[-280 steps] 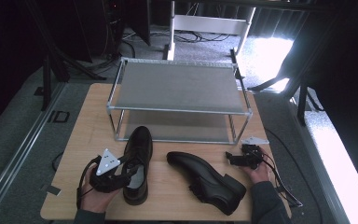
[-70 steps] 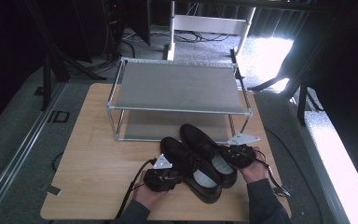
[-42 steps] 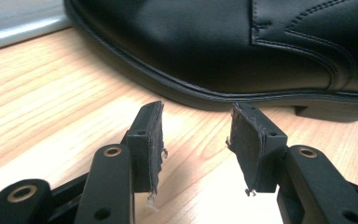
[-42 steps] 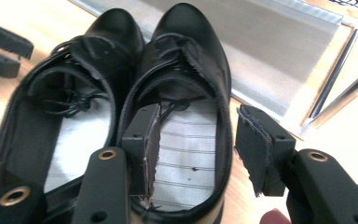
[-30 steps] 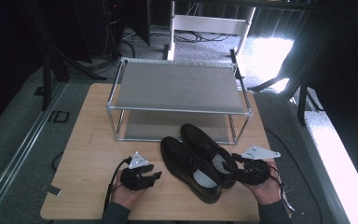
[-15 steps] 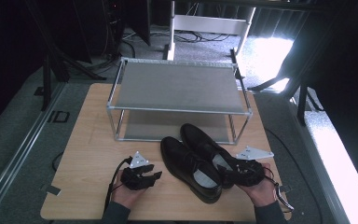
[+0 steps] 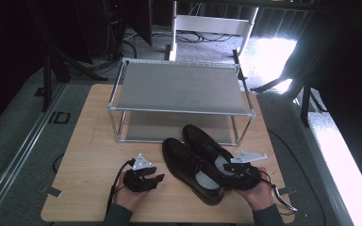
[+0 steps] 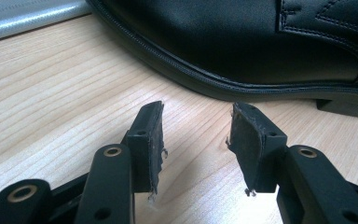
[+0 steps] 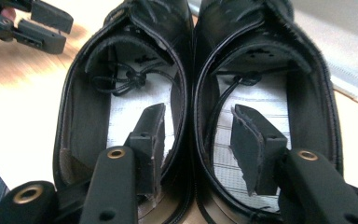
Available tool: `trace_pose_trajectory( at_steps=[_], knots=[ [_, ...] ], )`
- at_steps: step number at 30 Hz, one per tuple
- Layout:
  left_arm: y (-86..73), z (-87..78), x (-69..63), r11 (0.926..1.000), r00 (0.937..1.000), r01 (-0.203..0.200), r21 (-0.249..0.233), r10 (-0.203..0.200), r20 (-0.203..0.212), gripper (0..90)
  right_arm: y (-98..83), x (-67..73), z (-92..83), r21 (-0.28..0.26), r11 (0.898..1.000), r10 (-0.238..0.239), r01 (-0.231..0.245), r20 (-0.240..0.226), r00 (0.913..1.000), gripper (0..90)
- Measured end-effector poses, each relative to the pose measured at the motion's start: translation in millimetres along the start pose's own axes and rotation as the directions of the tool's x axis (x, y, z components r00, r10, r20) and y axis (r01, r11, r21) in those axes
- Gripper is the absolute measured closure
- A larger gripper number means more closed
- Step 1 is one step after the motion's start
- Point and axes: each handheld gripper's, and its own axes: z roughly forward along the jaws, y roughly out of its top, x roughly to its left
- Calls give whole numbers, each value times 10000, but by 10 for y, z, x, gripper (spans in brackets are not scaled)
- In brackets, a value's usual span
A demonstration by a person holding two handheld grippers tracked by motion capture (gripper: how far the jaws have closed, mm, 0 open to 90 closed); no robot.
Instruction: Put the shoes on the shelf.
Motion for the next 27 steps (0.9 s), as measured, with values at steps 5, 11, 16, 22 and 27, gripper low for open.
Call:
trace_pose_trajectory(
  at_steps=[5, 11, 16, 22, 27],
  knots=[
    [-1, -1, 0, 10000, 10000, 2, 0, -2, 2, 545, -2, 15, 67, 311, 9995, 71, -70, -11, 10000, 572],
    [-2, 5, -6, 10000, 10000, 14, 6, -14, 13, 545, 4, 19, 143, 610, 9979, 232, -228, -68, 9997, 592],
    [-4, 11, -10, 10000, 10000, -2, 33, 2, 14, 545, 10, 30, 195, 1035, 9939, 408, -388, -169, 9990, 607],
    [-7, 17, -20, 10000, 10000, -37, 55, 37, 19, 545, 20, 28, 264, 1394, 9888, 534, -525, -26, 9986, 642],
    [-7, 14, -16, 10000, 10000, -28, 33, 28, 16, 545, 40, 37, 276, 1408, 9882, 606, -602, 20, 9982, 756]
  ],
)
